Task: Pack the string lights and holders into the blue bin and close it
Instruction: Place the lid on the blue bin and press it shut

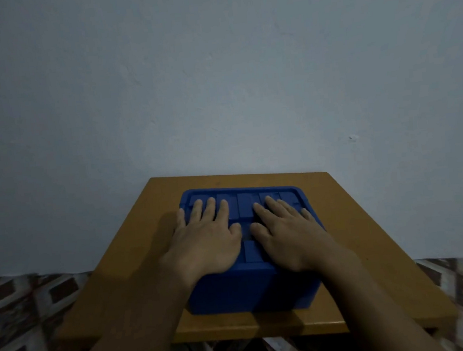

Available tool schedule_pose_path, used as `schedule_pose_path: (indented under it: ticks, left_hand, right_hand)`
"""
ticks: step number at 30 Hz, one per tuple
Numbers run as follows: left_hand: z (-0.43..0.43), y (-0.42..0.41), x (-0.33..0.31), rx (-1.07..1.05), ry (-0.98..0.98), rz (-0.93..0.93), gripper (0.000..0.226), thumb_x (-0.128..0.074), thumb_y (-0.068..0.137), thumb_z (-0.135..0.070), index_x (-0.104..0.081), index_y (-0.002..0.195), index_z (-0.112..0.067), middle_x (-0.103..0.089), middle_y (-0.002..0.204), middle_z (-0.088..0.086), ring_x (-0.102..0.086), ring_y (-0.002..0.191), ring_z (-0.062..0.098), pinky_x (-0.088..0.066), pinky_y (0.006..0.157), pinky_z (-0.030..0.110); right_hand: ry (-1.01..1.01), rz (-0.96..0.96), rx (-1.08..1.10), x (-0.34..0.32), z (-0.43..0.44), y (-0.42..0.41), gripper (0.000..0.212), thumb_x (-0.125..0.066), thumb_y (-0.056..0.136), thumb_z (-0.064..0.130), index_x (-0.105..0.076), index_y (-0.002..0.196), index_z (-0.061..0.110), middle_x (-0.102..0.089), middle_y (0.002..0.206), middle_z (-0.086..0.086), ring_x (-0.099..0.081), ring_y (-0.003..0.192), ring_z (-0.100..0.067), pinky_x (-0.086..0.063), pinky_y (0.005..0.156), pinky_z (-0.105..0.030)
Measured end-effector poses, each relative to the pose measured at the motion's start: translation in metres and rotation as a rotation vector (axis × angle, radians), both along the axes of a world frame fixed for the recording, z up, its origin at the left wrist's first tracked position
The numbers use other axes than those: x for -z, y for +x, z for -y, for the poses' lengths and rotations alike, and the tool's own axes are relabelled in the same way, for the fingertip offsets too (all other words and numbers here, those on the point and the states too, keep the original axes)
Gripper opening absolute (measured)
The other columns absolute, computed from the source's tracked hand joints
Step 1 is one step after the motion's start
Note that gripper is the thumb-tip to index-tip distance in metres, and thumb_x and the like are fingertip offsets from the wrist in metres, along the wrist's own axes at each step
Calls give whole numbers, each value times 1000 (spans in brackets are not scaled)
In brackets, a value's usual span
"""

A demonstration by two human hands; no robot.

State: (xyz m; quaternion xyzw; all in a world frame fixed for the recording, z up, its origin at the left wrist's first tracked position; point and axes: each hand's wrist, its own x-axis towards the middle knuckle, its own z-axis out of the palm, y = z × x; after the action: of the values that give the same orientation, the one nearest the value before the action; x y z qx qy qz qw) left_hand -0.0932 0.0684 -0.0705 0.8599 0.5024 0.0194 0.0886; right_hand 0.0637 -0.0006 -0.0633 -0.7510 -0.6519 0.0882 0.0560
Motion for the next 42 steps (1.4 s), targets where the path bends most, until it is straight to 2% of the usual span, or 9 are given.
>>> schedule_pose_path:
  ticks: [7,10,13,17,21,26,29,35,42]
  left_hand:
    - [1,-1,0,21,-1,-2,64,-7,103,-52,15,157,-24,21,165,-2,21,151,21,15,121,49]
    - [-1,-3,3,28,27,79,63,-14,104,-51,-4,159,-24,3,168,-1,8,154,22,8,123,48]
    - [-8,-15,-1,18,18,437,33,-32,104,-43,-55,121,-26,-56,129,-6,-48,131,22,-29,117,42]
    - [-24,-42,-9,-174,-3,643,32,-45,103,-34,-60,127,-19,-62,125,0,-59,108,18,-45,88,29]
    - [-31,-61,2,-321,-301,703,37,-42,102,-38,-55,80,-11,-60,83,9,-57,73,24,-41,67,34]
    - [-23,-60,5,-465,-541,1000,37,-56,98,-43,-70,100,-9,-73,100,8,-70,90,30,-55,80,39]
    - [-22,-59,3,-510,-423,1100,25,-68,93,-32,-67,84,-8,-70,83,4,-66,69,21,-51,52,27]
    - [-23,-61,2,-527,-226,1132,36,-64,95,-34,-59,77,-3,-63,76,10,-58,64,22,-46,54,30]
    - [-22,-64,0,-519,-722,1422,23,-69,89,-23,-73,100,-3,-75,96,12,-69,87,27,-57,70,38]
  right_hand:
    - [52,-23,1,1,1,-1,61,-19,105,51,-7,160,28,4,169,3,6,155,-16,1,125,-51]
    - [178,-92,25,1,2,-1,52,-33,104,47,-34,152,28,-24,164,1,-18,152,-18,-15,124,-48]
    - [432,-242,95,-3,5,4,24,-47,101,34,-64,112,21,-64,119,3,-59,103,-12,-48,87,-31]
    - [569,-369,330,-12,17,28,25,-49,99,20,-68,115,17,-65,91,7,-56,70,-10,-41,60,-25]
    - [341,-610,521,-3,23,51,36,-53,98,27,-64,117,-2,-68,104,-20,-66,86,-31,-56,74,-42]
    - [175,-1026,602,6,29,59,42,-64,91,44,-64,105,4,-76,92,-17,-75,78,-32,-60,67,-41]
    - [242,-988,603,6,29,62,43,-69,89,40,-66,100,-1,-76,90,-18,-75,77,-34,-62,72,-51]
    - [514,-766,570,8,26,50,24,-65,93,36,-57,93,13,-65,92,-5,-66,81,-23,-60,68,-43]
    - [366,-1382,602,8,31,62,25,-65,95,16,-71,99,-8,-74,100,-26,-71,93,-45,-59,83,-59]
